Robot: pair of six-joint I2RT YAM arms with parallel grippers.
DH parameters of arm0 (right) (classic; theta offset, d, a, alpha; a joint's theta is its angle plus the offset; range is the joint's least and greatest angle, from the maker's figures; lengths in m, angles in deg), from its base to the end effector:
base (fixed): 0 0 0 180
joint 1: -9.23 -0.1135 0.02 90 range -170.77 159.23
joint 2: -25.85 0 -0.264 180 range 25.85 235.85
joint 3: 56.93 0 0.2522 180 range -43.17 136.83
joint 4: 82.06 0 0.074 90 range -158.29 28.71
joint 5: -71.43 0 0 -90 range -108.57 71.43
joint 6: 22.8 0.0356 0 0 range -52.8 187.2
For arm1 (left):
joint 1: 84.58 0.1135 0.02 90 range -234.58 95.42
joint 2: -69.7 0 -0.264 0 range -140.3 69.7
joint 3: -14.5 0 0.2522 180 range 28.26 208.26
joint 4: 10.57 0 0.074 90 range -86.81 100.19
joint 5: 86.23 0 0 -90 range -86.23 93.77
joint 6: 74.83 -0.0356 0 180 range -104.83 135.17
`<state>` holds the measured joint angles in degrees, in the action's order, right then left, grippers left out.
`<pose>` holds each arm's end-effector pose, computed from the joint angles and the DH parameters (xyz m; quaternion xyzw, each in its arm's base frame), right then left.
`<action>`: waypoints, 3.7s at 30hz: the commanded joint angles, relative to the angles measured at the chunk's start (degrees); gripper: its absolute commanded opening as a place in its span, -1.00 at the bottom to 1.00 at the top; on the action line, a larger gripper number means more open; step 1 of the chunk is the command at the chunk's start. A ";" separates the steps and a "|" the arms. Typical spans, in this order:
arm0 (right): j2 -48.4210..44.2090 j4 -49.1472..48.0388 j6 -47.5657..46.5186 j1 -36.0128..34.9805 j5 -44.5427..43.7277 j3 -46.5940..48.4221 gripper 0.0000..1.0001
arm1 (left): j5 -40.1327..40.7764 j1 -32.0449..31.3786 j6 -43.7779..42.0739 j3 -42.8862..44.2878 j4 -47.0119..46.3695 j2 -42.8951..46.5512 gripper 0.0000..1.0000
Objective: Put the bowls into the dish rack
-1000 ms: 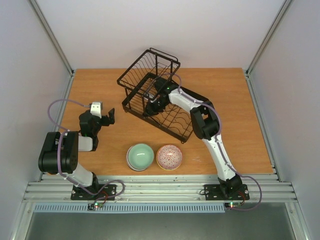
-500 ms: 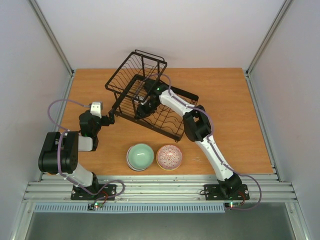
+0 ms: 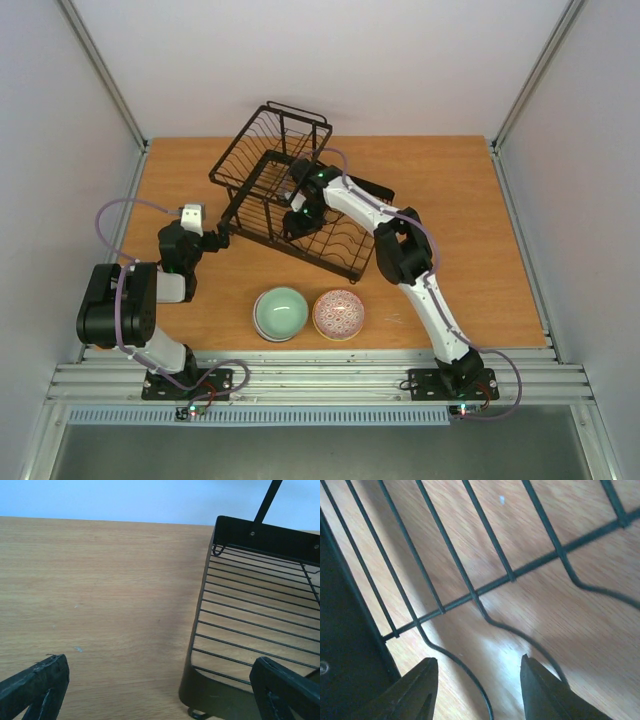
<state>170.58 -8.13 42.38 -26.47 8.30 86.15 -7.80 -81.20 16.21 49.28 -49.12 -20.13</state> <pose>0.4080 0.3130 0.1563 -0.5114 0.8188 0.2410 0.0997 0.2680 0.0087 0.1399 0.0295 0.7989 -0.0686 0.5968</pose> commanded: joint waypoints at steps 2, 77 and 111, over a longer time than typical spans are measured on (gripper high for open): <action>-9.99 -6.43 4.38 3.63 -14.57 -7.94 0.05 | -0.02 -0.21 -0.95 1.21 -1.22 0.20 0.99; -35.01 -69.37 29.63 11.98 12.31 -63.74 -0.05 | -0.03 -0.21 -0.95 1.22 -1.32 0.25 0.99; -72.64 0.29 36.08 -16.04 -28.39 -71.22 -0.19 | -0.03 -0.21 -0.95 1.22 -1.27 0.17 0.99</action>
<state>97.27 -11.24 73.79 -39.68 -16.66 15.90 -7.82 -81.20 16.21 49.28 -49.12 -20.13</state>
